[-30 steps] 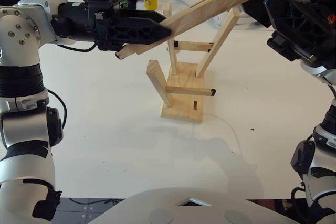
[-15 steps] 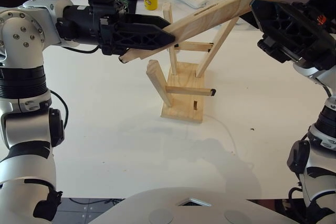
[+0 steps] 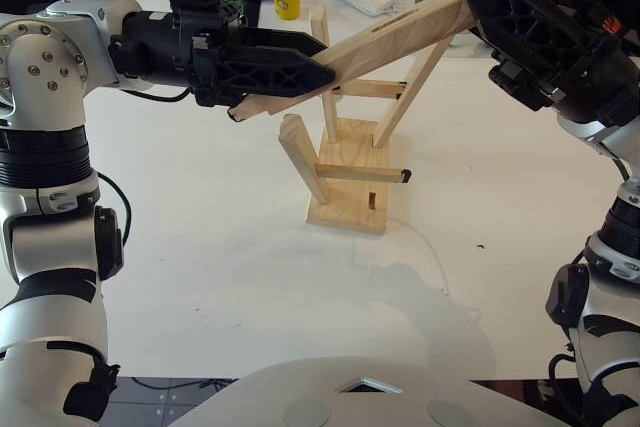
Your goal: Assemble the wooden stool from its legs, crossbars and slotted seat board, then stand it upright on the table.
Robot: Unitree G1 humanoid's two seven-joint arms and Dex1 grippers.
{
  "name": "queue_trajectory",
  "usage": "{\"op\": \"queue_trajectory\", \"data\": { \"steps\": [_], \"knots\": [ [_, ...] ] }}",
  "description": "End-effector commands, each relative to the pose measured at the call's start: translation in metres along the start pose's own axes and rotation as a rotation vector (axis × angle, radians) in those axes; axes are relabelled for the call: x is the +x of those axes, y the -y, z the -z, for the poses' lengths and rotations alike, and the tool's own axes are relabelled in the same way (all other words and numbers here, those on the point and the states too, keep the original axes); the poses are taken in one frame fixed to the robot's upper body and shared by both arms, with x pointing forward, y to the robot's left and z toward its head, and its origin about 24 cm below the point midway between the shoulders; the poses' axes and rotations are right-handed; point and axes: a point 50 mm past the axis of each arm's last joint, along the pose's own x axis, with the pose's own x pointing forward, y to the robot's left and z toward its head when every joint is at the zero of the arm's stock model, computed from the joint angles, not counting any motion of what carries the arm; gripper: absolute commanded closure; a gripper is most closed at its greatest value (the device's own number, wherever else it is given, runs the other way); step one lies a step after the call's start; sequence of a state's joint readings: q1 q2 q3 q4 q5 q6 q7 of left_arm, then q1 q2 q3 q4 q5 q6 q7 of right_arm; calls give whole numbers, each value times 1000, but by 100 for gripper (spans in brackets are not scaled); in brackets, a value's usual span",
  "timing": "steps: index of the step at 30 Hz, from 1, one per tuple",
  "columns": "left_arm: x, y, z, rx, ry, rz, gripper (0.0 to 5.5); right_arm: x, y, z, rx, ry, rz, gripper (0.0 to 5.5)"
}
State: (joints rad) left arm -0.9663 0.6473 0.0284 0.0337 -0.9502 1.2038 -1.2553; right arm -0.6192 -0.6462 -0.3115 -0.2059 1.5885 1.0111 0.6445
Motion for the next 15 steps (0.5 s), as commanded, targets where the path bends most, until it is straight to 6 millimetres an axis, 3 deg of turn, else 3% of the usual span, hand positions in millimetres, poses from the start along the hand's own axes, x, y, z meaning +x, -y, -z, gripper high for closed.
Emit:
{"op": "queue_trajectory", "data": {
  "steps": [1, 15],
  "knots": [
    [-1, 1, -3, 16, -3, -2, 345, 0, -5, 2, 9, -33, -35, 334],
    [-2, -1, 2, 78, -14, -55, 345, -11, -3, 5, 5, -63, -28, 336]
  ]
}}
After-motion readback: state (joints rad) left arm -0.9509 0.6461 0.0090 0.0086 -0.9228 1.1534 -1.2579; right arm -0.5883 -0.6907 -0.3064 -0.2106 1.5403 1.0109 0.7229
